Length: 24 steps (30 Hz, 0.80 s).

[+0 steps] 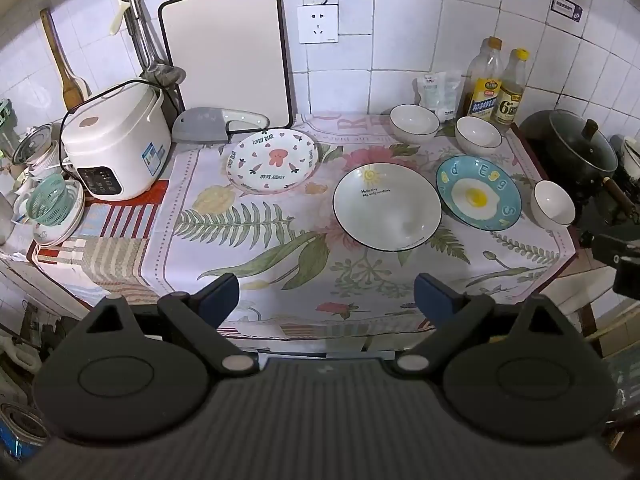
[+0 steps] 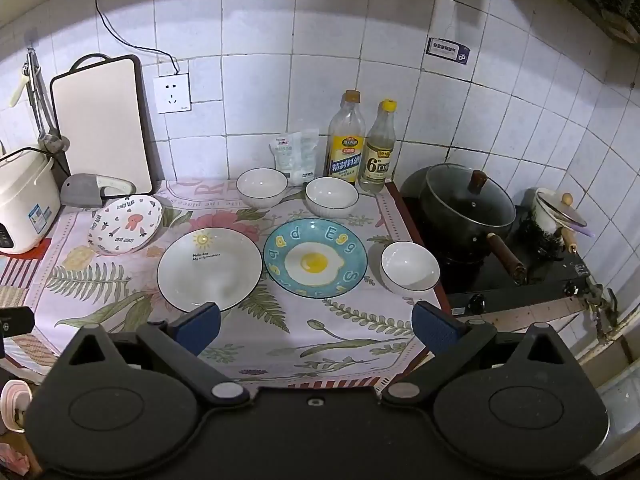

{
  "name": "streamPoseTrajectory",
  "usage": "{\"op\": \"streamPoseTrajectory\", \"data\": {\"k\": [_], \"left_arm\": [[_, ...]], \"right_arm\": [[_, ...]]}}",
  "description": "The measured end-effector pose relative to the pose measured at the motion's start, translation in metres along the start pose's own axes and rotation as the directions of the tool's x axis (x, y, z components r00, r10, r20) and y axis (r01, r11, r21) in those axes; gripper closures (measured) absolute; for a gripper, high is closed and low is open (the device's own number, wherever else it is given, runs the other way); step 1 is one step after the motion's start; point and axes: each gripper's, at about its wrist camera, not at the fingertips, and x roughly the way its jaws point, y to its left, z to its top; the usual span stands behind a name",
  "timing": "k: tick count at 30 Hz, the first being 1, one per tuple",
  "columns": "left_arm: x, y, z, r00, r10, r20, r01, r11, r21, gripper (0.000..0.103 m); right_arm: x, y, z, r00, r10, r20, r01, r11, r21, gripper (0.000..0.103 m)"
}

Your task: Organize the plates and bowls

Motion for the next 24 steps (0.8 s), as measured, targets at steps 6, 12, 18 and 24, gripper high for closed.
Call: {"op": "streamPoseTrajectory", "data": {"k": [6,12,18,24], "left_arm": [[-0.0027,-0.0006,-0.0013,1.000,0.003,0.003,-0.003,1.000,0.002,0.008],[-0.0041,-0.0004,-0.0029,1.000,0.004,0.006,-0.004,1.000,0.012,0.008],[-0.0064,-0.0020,-0.0032,1.000,0.002,0.003,-0.002,1.000,0.015,0.008],[-0.0085,-0.0033,-0.0051,1.000,0.001,0.000,-0.001,1.000,0.015,0.008]], "right_arm": [[-0.0007,-0.0010,-0.0005,1.000,0.004,0.000,-0.004,1.000,0.001,0.000],[0.0002,-0.0001,-0.0012,1.000,0.003,0.002,-0.004,1.000,0.006,0.000],[0.0023,-0.0015,-0.0029,1.000,0.016,0.001,-0.016,1.000,0.007,0.000],[-0.0006,-0.0011,-0.0045,1.000,0.019,0.006,-0.019,1.000,-0.002,0.000]]}}
